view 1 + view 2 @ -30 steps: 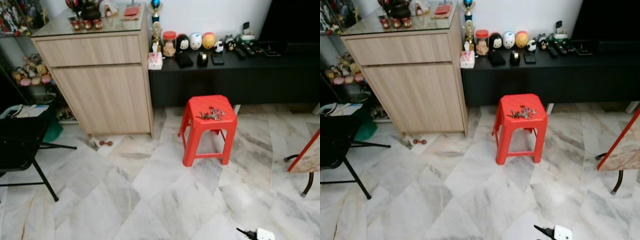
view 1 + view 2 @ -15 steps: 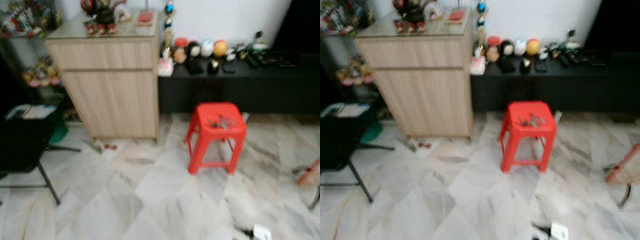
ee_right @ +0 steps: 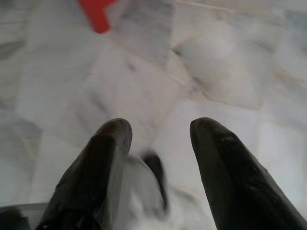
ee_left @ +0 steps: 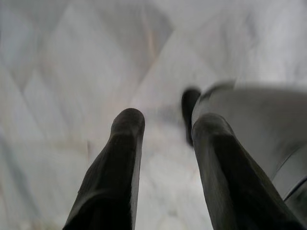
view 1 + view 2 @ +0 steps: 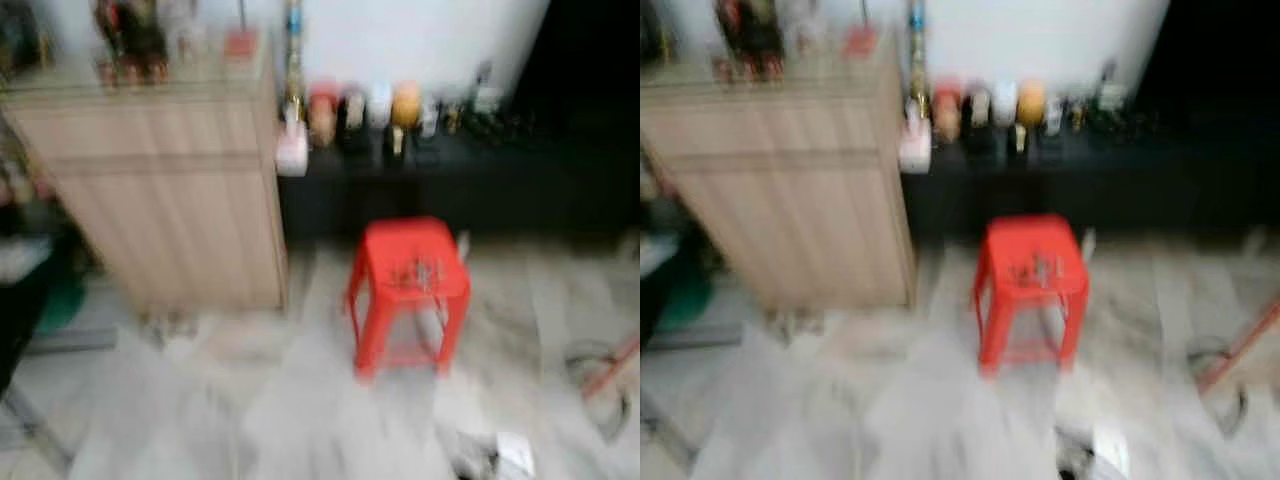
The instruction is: Hang keys on a hook
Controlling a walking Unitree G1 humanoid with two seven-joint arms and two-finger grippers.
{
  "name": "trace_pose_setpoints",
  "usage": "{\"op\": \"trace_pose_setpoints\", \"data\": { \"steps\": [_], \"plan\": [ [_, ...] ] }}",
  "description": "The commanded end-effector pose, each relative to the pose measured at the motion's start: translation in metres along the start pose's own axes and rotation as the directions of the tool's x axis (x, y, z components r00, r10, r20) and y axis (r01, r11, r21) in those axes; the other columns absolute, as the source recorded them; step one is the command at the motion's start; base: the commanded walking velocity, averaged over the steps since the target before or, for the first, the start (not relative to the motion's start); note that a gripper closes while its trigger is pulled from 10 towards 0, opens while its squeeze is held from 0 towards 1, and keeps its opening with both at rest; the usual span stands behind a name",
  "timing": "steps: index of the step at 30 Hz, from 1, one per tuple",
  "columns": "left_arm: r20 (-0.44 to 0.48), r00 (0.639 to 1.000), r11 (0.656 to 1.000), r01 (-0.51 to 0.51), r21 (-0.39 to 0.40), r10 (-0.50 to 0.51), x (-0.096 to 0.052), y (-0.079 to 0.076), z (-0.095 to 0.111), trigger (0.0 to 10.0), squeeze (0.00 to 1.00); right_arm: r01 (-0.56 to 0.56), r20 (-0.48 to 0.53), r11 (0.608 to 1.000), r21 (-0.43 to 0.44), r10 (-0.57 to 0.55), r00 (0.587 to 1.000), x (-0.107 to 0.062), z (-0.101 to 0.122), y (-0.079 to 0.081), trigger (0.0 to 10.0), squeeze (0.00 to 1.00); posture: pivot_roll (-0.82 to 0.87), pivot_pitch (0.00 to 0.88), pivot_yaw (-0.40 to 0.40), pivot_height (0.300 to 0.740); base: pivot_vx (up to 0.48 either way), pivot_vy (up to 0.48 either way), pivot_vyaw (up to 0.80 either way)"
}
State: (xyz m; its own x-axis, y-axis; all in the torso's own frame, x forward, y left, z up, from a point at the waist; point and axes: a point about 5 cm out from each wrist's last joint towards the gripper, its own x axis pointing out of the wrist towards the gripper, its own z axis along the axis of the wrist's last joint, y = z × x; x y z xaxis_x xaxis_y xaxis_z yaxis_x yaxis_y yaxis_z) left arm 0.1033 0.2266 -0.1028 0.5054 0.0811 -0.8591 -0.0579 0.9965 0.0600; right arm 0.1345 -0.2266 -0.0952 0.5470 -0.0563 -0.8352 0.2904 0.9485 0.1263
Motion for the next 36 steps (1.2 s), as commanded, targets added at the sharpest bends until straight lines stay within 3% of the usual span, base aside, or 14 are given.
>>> {"op": "trace_pose_setpoints", "data": {
  "steps": [1,7,26,30,31,33,36],
  "plan": [
    [-0.005,1.000,1.000,0.014,-0.002,-0.014,0.001,-0.005,0.000,10.0,0.00,0.018,0.008,1.000,-0.026,-0.018,1.000,-0.001,0.003,-0.007,10.0,0.00,-0.09,0.000,0.008,0.740,0.420,0.000,0.00],
    [-0.005,1.000,1.000,0.023,0.010,-0.023,0.001,-0.006,0.000,10.0,0.00,0.022,0.006,1.000,-0.014,-0.022,1.000,-0.001,0.003,-0.007,10.0,0.00,-0.10,0.000,0.008,0.740,0.420,0.000,0.67],
    [-0.001,0.999,0.999,0.036,0.019,-0.036,0.002,-0.011,0.002,10.0,0.00,0.052,0.031,0.999,0.012,-0.052,0.998,-0.002,0.007,-0.012,10.0,0.00,-0.11,0.000,0.004,0.740,0.419,0.000,0.00],
    [-0.005,1.000,0.999,0.030,0.023,-0.030,0.002,-0.011,0.003,10.0,0.00,0.058,0.052,0.998,0.024,-0.059,0.997,-0.002,0.009,-0.012,10.0,0.00,-0.11,0.000,0.006,0.740,0.088,0.000,0.00],
    [-0.001,1.000,0.999,0.027,0.027,-0.027,0.003,-0.011,0.004,10.0,0.00,0.058,0.068,0.998,0.039,-0.061,0.996,-0.001,0.011,-0.010,10.0,0.00,-0.11,0.000,0.004,0.740,0.000,0.000,0.00],
    [0.009,1.000,1.000,0.016,0.010,-0.016,0.003,-0.011,0.005,10.0,0.00,0.042,0.091,0.998,0.042,-0.046,0.995,0.006,0.021,0.011,10.0,0.00,-0.10,0.000,-0.002,0.740,0.000,0.000,0.00],
    [0.014,1.000,1.000,0.006,-0.010,-0.005,0.003,-0.011,0.005,10.0,0.00,0.041,0.086,0.998,0.037,-0.044,0.995,0.006,0.021,0.013,10.0,0.00,-0.08,0.000,-0.019,0.740,0.000,0.000,0.00]
  ]
}}
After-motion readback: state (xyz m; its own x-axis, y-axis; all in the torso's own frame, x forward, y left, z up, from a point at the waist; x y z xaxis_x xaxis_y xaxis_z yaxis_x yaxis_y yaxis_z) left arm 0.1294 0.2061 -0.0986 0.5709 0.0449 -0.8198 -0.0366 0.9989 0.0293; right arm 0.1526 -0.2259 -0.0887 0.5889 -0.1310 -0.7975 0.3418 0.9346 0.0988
